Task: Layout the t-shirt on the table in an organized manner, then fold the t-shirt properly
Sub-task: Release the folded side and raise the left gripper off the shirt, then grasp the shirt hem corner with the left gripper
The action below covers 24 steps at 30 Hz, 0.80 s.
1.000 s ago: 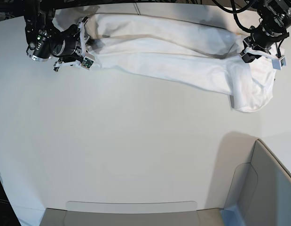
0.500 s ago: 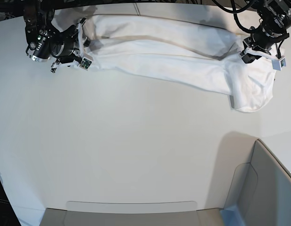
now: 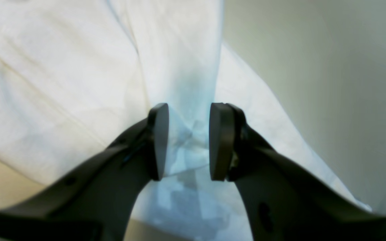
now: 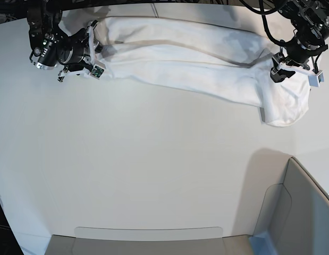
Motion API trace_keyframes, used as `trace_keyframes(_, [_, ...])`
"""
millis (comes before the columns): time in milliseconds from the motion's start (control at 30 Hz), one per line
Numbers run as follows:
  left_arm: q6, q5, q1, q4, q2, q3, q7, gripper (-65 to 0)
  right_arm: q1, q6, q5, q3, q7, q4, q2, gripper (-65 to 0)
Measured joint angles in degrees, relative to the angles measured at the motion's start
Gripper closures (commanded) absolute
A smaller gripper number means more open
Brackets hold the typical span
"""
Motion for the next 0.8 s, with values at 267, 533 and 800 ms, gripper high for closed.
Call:
trace_keyframes(267, [-0.02,-0.35,-9.46,0.0,-1.53,-1.84,0.24,-19.0,0.0,0.0,-0.13,0.0,0.0,0.0,0.0,-21.6])
trace_keyframes(533, [0.79,8.76,-18.08,-15.61,-6.71,1.29,0.35,-22.9,0.07,0.0,-0.2,0.02,-0.02,0.0,0.02,-21.6])
trace_keyframes(800, [0.63,8.48,-18.8,-21.75,-12.39,13.0,-0.17,-22.9,0.11,0.0,-0.17,0.0,0.0,0.0,-0.02,-21.6])
